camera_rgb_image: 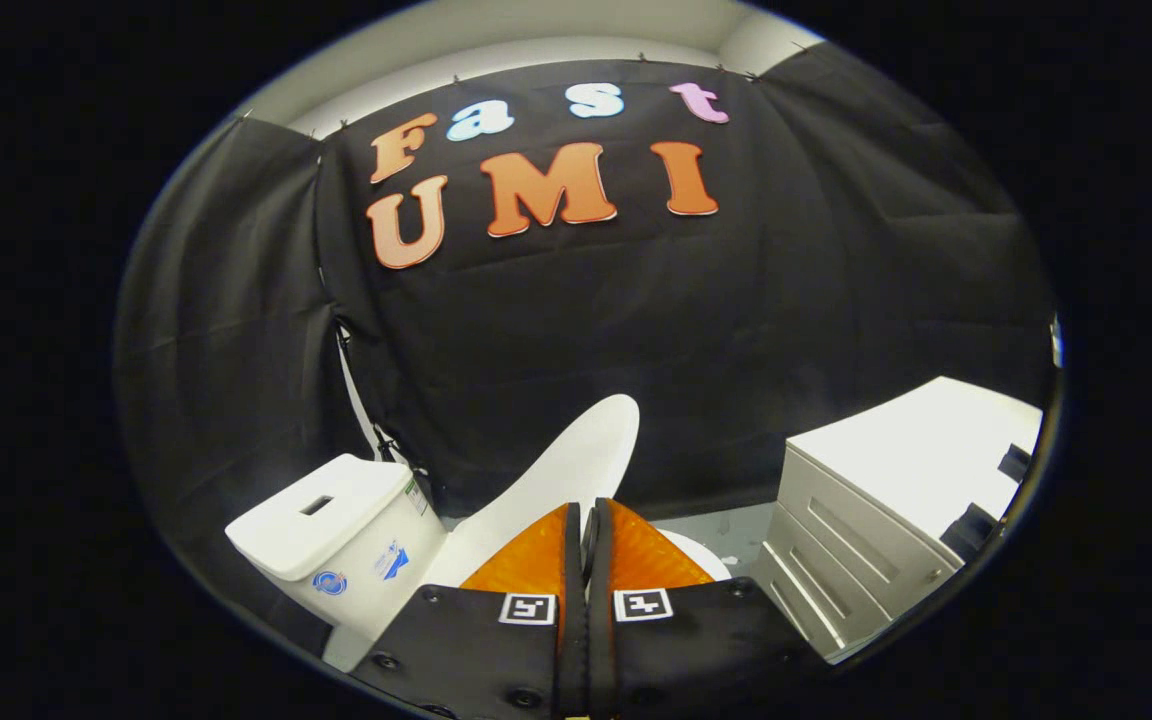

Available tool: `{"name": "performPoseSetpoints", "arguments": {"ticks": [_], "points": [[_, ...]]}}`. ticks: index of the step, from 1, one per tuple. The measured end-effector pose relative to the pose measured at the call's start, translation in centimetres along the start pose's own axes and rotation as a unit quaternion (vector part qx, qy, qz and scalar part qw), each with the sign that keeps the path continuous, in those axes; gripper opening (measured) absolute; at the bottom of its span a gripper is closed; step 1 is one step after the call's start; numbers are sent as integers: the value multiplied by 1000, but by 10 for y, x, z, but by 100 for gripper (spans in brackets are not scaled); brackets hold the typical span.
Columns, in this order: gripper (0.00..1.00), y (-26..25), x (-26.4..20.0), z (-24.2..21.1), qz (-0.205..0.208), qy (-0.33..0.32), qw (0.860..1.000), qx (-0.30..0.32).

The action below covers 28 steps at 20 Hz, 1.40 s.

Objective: Open the toilet lid.

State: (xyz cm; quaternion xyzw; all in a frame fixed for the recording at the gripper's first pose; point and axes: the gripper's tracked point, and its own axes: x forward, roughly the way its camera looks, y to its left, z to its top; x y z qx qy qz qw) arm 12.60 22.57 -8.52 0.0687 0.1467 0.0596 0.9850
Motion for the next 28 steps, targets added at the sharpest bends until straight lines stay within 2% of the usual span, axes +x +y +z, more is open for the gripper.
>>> {"name": "performPoseSetpoints", "arguments": {"ticks": [6, 17, 22, 28], "points": [[8, 27, 3, 16, 19, 0, 999, -40], [8, 74, -4, 41, 45, -15, 997, -66], [8, 113, -5, 56, 63, -22, 993, -100], [8, 162, -11, 66, 102, -31, 989, -102]]}}
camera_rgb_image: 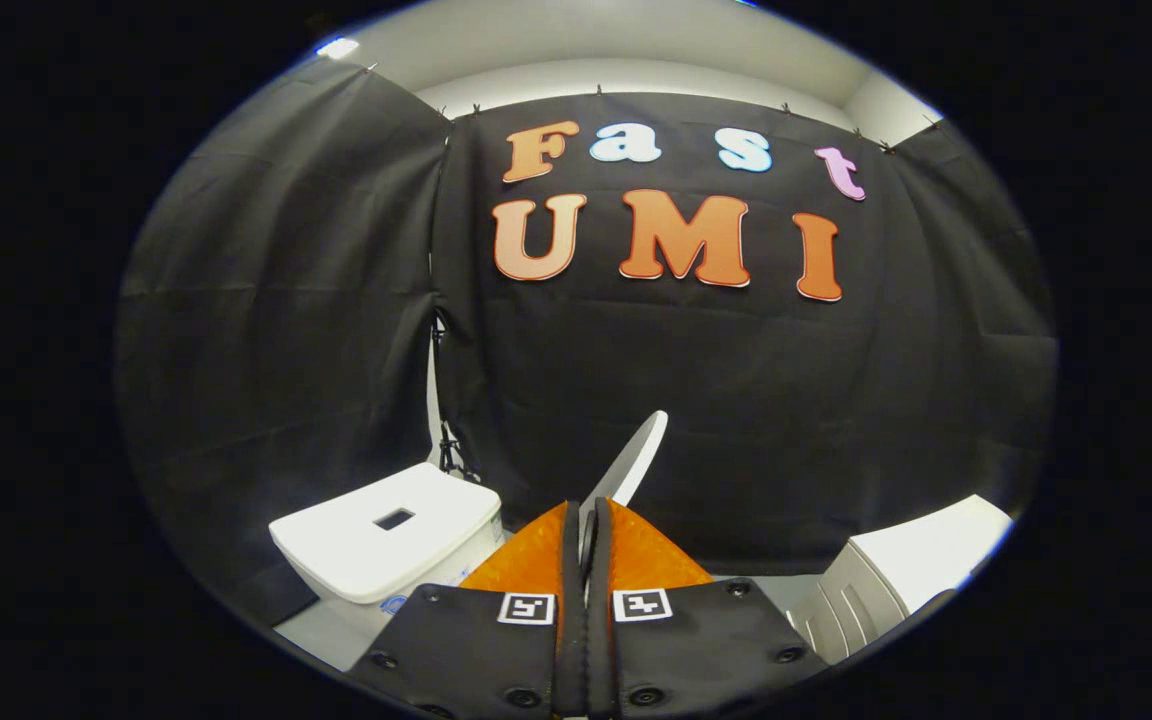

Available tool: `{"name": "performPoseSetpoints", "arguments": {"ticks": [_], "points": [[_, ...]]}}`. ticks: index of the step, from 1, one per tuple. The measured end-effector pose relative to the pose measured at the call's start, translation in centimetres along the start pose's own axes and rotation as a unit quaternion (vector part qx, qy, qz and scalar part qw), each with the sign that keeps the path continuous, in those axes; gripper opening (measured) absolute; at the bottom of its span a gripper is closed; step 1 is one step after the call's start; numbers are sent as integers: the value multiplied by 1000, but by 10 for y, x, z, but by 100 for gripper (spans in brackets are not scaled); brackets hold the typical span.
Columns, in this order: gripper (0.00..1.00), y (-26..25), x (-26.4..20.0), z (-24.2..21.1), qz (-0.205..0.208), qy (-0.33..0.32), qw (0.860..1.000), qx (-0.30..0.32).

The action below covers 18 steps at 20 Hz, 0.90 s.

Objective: Open the toilet lid.

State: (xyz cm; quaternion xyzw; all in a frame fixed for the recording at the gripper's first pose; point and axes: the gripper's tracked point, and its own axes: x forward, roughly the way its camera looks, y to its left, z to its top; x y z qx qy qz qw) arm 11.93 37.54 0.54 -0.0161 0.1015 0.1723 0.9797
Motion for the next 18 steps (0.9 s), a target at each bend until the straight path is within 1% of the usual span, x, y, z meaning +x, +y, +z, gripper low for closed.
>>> {"name": "performPoseSetpoints", "arguments": {"ticks": [5, 9, 12, 15, 18], "points": [[8, 30, 8, 12, 14, -15, 1000, -11], [8, 60, 15, 22, 39, -17, 999, -12], [8, 75, 17, 25, 44, -21, 998, -28], [8, 98, 21, 28, 58, -22, 998, -23], [8, 122, 26, 33, 73, -20, 996, -38]]}}
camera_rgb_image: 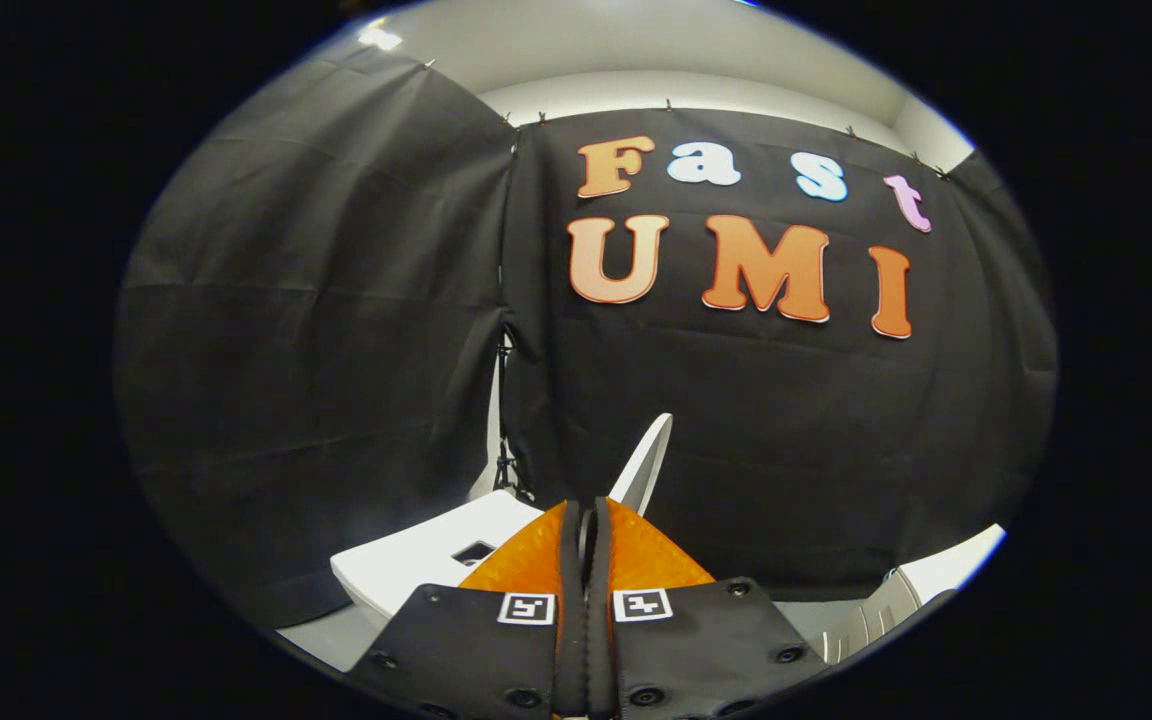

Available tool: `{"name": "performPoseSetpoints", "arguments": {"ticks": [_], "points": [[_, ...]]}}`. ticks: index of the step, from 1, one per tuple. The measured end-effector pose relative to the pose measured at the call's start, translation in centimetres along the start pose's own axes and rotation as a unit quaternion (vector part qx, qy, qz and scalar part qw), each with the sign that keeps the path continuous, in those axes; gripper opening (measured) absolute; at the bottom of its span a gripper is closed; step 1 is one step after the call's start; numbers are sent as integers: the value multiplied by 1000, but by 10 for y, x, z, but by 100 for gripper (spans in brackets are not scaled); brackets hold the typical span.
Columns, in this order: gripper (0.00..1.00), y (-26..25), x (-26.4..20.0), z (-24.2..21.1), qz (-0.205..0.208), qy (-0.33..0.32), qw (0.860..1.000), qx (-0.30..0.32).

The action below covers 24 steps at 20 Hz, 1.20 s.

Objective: Open the toilet lid.

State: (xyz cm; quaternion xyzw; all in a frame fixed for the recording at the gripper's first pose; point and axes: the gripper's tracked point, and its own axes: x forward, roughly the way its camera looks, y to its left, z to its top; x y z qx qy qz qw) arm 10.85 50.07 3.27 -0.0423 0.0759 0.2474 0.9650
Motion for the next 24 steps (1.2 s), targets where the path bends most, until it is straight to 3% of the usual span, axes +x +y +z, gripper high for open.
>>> {"name": "performPoseSetpoints", "arguments": {"ticks": [11, 24], "points": [[8, 78, 28, 5, 45, 11, 999, -1], [11, 131, 52, 0, 75, 32, 997, 12]]}}
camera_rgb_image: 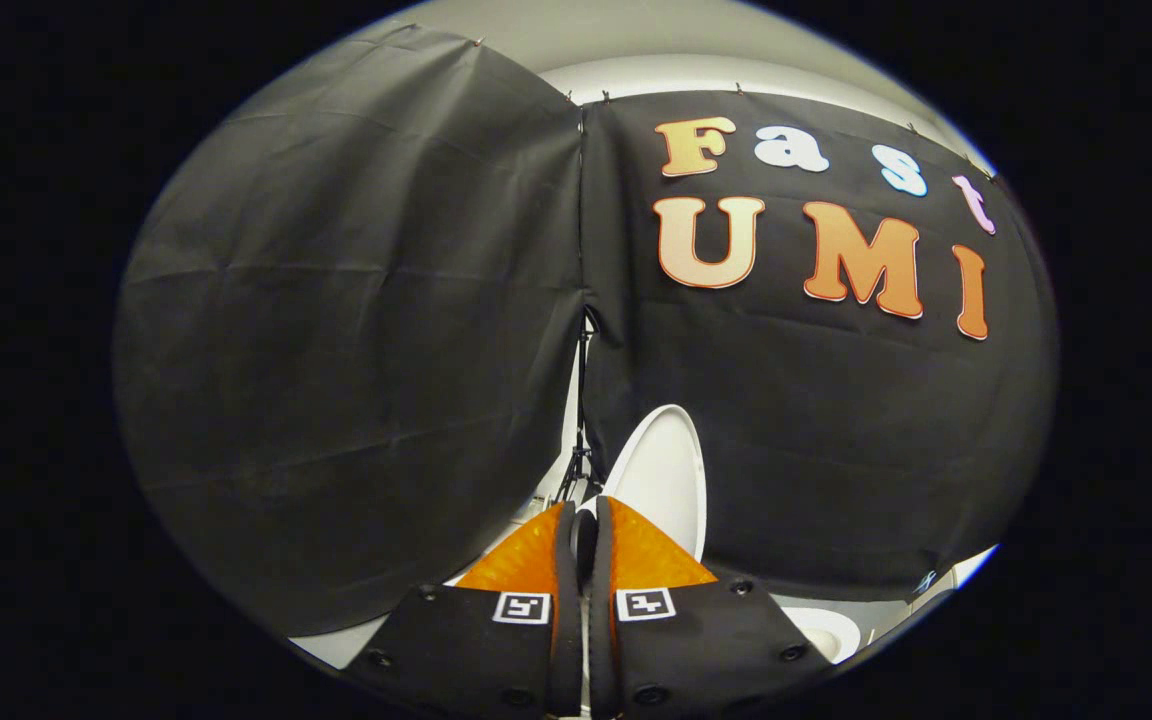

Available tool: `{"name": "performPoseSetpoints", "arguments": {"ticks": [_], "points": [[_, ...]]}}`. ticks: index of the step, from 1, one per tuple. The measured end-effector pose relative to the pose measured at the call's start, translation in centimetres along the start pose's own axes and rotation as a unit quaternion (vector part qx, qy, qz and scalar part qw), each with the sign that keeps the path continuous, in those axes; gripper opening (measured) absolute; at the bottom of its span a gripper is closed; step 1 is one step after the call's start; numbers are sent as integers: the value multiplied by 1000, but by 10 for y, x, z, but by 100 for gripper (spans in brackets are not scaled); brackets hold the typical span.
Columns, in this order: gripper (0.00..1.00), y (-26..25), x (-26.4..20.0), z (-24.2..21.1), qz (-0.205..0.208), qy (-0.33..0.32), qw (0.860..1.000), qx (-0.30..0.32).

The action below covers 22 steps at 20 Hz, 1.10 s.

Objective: Open the toilet lid.

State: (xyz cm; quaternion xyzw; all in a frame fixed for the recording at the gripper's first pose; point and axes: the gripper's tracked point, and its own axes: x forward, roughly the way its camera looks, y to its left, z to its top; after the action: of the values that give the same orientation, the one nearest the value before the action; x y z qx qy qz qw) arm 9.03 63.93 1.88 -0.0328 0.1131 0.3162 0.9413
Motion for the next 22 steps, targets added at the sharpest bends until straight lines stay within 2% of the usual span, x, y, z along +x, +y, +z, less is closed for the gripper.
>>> {"name": "performPoseSetpoints", "arguments": {"ticks": [1, 3, 4, 6, 9, 13, 18, 22], "points": [[12, -1, -3, 0, -1, -1, 1000, -1], [22, -3, -4, 2, -5, -6, 1000, -5], [22, 0, -4, 1, 1, -5, 1000, 0], [30, 5, -7, 1, 24, -7, 999, 24], [50, 5, -11, 5, 49, -11, 997, 64], [83, -11, -29, 35, 43, -46, 997, 51], [83, -47, -57, 58, 38, -70, 996, 38], [83, -111, -93, 71, 9, -85, 996, 36]]}}
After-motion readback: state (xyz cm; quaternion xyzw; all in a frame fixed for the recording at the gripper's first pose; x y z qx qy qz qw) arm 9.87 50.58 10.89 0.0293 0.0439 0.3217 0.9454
